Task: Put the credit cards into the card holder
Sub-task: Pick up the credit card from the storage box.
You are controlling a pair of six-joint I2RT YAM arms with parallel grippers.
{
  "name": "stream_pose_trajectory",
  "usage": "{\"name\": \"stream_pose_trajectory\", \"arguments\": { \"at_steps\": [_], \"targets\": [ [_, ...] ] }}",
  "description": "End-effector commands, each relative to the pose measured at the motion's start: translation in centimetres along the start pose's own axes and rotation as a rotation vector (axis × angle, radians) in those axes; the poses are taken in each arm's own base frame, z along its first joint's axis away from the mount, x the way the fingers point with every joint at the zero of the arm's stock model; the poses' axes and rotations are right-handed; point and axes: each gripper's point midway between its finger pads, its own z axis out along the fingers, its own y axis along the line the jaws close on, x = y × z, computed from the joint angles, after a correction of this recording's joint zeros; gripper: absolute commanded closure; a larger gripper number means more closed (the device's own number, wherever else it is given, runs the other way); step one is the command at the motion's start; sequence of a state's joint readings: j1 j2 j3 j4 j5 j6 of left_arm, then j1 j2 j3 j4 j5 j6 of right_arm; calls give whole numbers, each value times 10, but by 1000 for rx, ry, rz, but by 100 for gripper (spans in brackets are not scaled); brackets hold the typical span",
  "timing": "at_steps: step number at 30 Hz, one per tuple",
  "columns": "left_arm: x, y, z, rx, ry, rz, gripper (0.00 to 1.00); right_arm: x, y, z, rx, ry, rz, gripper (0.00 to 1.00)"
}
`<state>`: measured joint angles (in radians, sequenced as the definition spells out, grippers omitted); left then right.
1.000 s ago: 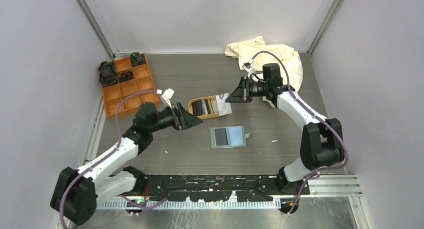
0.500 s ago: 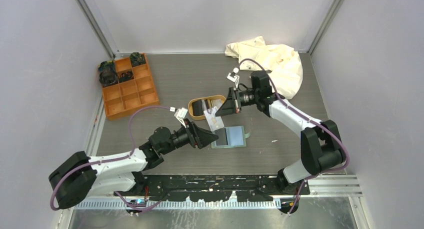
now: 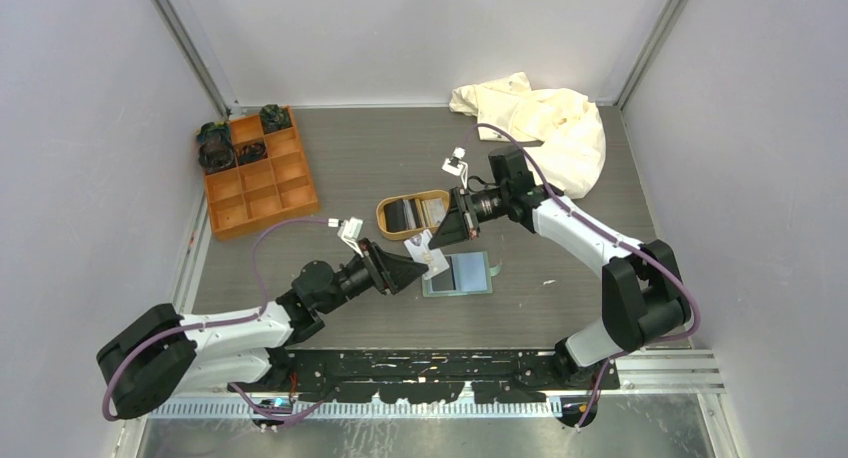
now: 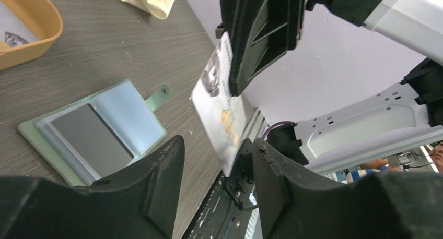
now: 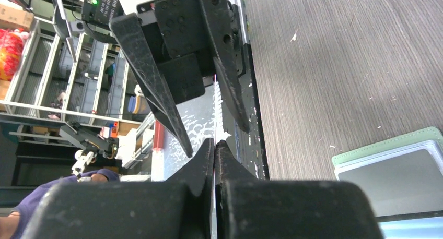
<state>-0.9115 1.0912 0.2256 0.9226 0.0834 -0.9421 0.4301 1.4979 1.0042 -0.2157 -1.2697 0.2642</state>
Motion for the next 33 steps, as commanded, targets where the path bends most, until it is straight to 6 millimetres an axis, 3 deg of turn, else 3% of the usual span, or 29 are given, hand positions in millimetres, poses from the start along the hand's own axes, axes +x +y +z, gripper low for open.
{"name": "stream_pose_trajectory", "arguments": {
  "at_steps": [1,18,25,30,33],
  "targets": [
    [-23,-21,-5,56,-85,17,50,-8,15,-2,-28,4,-105,99],
    [-26,-32,-4,137,-66,-19,77,9,23,3,-49,61,-180,98],
    [-22,-31,-5,168,-39,-13,100,16,16,4,-13,92,-221,97],
    [-5,-7,-9,88,36,-21,100,21,-8,-11,179,169,-362,57],
    [11,18,-16,-5,96,-63,100,20,-36,-36,372,226,-502,53]
  ]
}}
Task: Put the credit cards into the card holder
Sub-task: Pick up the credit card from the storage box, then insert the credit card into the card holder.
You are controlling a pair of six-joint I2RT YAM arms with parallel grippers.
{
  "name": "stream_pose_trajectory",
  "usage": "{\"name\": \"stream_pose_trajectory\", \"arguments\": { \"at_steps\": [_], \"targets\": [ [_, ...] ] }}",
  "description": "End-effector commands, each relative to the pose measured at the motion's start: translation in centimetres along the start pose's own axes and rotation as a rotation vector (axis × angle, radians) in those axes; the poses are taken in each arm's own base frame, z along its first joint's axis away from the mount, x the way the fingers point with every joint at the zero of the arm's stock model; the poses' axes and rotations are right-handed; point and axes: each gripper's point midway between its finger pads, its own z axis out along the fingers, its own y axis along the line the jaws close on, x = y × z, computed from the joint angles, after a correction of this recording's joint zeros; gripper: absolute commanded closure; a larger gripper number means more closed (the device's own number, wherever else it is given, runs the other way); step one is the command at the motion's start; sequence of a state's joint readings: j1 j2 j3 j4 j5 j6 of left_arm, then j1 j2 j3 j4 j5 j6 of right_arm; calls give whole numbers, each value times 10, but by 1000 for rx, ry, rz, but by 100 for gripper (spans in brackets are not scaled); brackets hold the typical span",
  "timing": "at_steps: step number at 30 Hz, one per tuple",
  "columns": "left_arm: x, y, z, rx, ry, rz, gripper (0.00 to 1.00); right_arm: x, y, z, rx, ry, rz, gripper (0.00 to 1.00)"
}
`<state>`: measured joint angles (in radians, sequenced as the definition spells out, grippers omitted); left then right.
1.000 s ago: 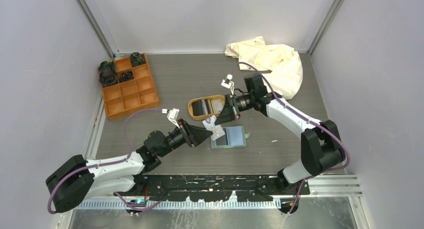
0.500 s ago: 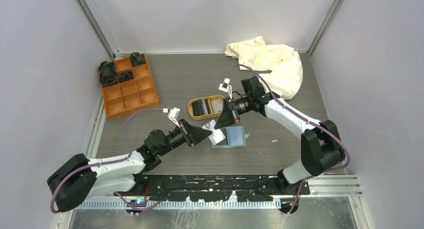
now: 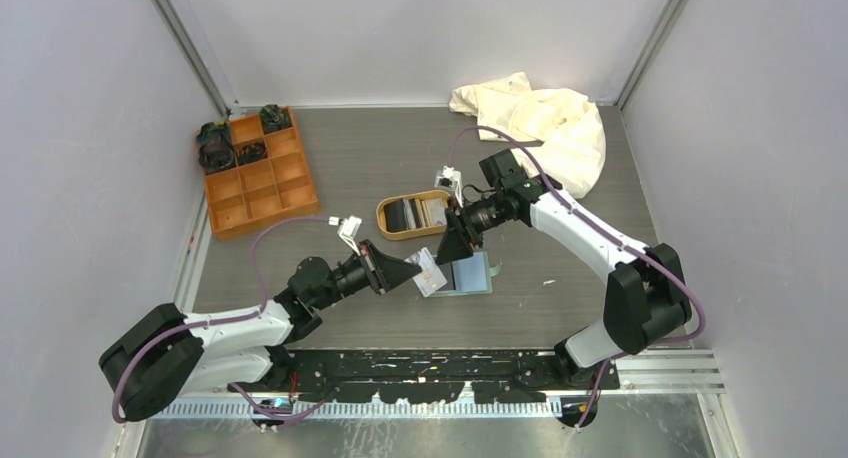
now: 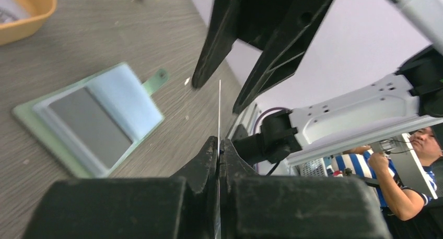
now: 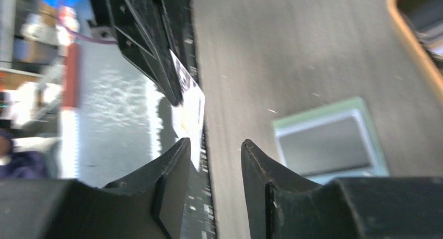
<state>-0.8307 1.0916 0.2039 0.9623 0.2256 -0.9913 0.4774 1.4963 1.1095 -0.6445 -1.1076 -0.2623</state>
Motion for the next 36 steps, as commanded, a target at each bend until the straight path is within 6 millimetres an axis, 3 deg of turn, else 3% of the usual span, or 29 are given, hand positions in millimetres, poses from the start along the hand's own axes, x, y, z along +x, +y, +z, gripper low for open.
{"name": "stream_pose_trajectory", "arguments": {
  "at_steps": [1,7,13,19,28,36],
  "targets": [
    [17,23,-13,-75,74,-38,100,6,-38,-39,327,108,-299,53],
    [31,37,-20,-128,121,-78,100,59,-93,-70,543,305,-646,47],
    [31,35,-11,-101,122,-105,100,82,-128,-84,612,485,-668,46],
    [41,47,-4,-112,146,-132,100,111,-137,-82,538,621,-768,43],
    [39,53,20,-117,169,-113,100,129,-154,-69,494,718,-755,43],
    [40,78,36,-170,201,-109,100,138,-147,-53,409,754,-782,49]
  ]
}}
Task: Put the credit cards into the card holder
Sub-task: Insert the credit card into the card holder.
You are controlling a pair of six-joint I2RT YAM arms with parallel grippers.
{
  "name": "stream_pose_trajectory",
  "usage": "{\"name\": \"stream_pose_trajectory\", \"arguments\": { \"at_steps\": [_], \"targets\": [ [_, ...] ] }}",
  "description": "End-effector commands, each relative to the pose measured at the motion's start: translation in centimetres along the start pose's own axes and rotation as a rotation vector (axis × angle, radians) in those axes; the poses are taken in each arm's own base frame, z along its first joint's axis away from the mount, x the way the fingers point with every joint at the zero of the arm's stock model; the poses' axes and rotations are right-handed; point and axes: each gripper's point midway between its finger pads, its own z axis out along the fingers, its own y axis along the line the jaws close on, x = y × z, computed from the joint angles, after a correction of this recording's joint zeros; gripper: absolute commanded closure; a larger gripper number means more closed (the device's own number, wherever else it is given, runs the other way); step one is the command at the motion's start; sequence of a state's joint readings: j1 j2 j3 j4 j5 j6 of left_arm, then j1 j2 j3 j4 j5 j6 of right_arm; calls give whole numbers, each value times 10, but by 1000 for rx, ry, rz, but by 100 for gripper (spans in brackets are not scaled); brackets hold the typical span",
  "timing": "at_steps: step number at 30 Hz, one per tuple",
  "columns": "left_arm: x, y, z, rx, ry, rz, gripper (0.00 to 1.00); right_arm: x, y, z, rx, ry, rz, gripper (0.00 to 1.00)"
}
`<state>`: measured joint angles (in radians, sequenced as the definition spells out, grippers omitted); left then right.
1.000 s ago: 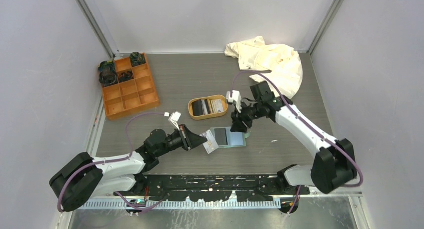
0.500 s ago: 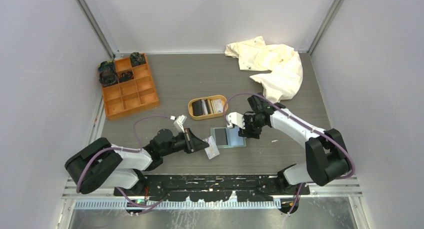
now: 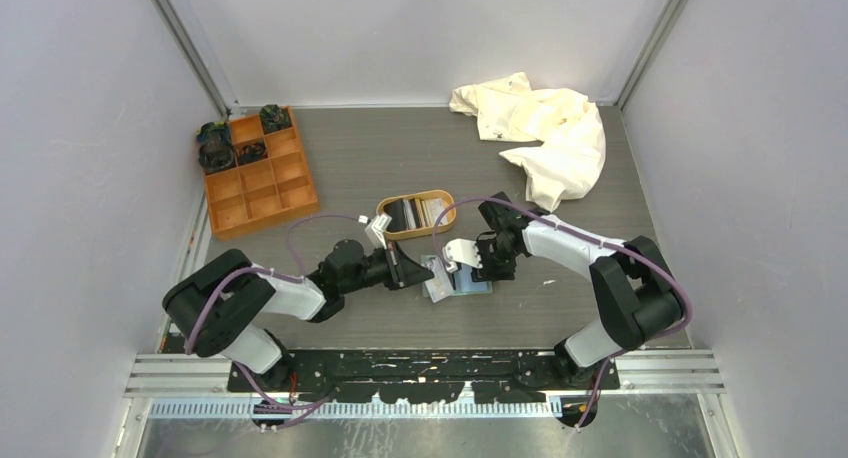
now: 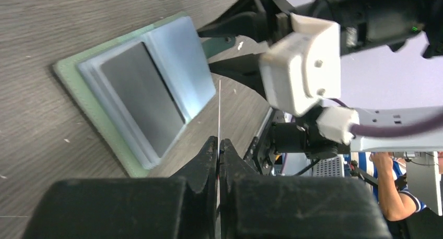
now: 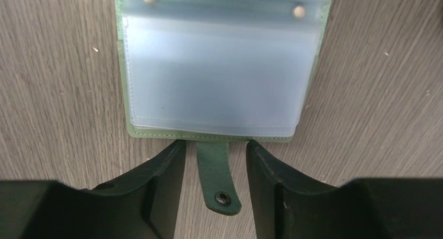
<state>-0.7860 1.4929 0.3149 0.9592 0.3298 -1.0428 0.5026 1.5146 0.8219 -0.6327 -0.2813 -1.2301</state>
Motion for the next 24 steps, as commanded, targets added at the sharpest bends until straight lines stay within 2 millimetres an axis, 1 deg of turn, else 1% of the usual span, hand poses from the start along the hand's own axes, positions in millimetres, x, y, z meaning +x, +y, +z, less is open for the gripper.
{"name": "stream_pose_trajectory", "arguments": {
  "at_steps": [1,4,9,16,20,24],
  "targets": [
    [-11,1,11,29,-6,23,100,-9,3,6,-36,-10,-71,50],
    [-16,7,15,44,-2,-4,100,-17,6,8,-44,-24,-103,54],
    [-13,14,19,97,22,-63,100,-29,12,10,-57,-56,-151,56],
    [-10,18,20,133,15,-101,100,-31,15,11,-60,-59,-176,58],
    [-15,16,14,127,-3,-85,100,-31,18,11,-68,-61,-190,58],
    [-13,22,13,65,26,-66,100,-30,18,10,-66,-59,-207,59]
  ]
}}
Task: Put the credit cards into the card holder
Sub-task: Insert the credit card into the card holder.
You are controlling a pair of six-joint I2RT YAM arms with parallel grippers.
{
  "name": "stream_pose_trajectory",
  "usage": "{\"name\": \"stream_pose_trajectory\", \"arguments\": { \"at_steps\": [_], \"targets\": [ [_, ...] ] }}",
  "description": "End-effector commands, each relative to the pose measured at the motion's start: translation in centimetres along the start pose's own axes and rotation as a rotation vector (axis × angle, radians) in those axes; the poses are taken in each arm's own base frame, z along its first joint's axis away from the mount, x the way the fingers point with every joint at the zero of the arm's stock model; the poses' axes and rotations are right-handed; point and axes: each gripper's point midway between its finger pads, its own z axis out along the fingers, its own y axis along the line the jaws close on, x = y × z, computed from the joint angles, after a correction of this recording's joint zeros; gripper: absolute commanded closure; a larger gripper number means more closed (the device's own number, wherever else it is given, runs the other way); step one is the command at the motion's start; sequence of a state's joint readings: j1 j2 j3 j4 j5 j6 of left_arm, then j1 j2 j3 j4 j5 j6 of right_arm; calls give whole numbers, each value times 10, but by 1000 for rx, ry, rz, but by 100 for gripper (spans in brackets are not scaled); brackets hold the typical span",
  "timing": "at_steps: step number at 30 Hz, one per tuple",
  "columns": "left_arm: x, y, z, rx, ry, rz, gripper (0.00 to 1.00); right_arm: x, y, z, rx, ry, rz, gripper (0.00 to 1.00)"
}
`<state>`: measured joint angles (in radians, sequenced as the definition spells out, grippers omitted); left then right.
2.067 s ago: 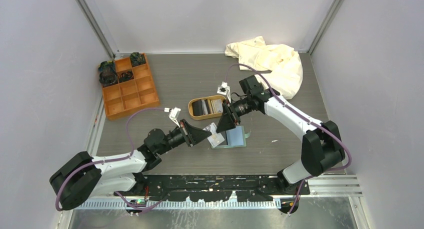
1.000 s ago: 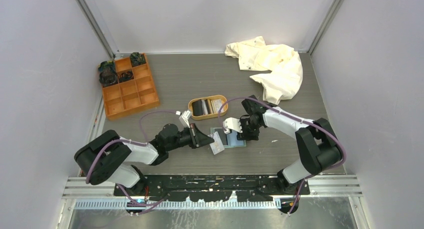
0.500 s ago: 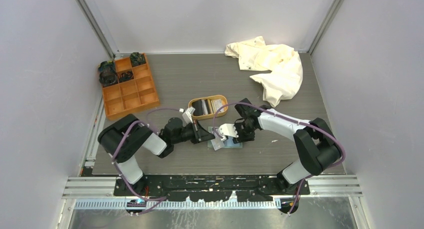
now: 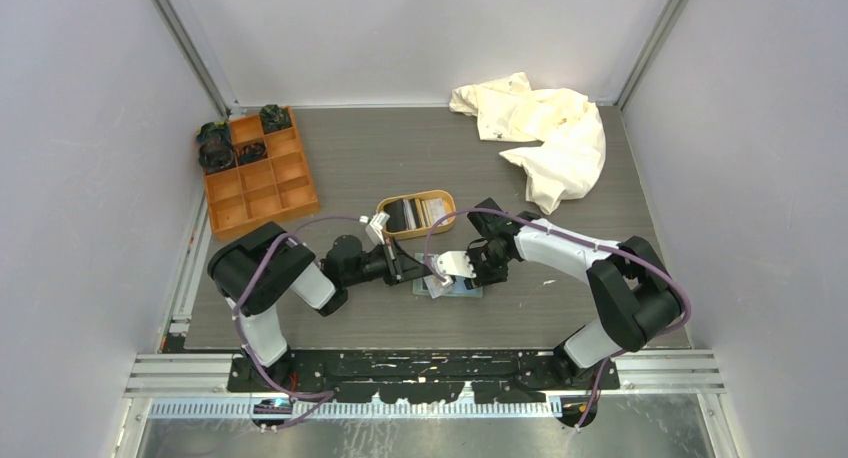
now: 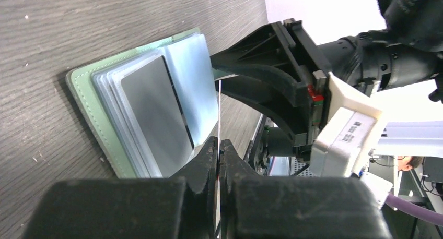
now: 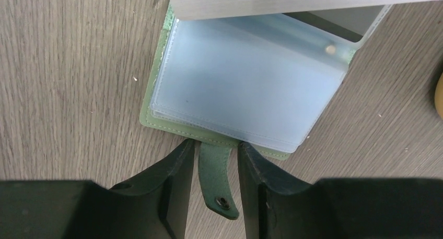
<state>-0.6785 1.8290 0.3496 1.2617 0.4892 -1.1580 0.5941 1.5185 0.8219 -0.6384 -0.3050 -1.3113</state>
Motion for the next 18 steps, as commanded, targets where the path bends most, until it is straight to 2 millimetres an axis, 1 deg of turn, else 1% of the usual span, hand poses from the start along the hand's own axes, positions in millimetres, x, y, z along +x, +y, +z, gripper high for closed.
{"name": "stream_pose_trajectory", "arguments": {
  "at_steps": [1,5,9,13,18],
  "targets": [
    [-8,-13,-3,0,5,74,100,-5,5,3,-13,-24,-44,59],
    [-4,-3,1,-80,79,95,100,-2,-3,1,25,4,-42,59],
    [-3,-1,7,-106,127,89,100,1,-9,-2,55,27,-32,59],
    [-8,-1,12,-116,123,94,100,2,-8,-2,51,29,-26,60],
    [-12,6,10,-159,107,107,100,1,-9,-2,53,29,-19,60]
  ]
}}
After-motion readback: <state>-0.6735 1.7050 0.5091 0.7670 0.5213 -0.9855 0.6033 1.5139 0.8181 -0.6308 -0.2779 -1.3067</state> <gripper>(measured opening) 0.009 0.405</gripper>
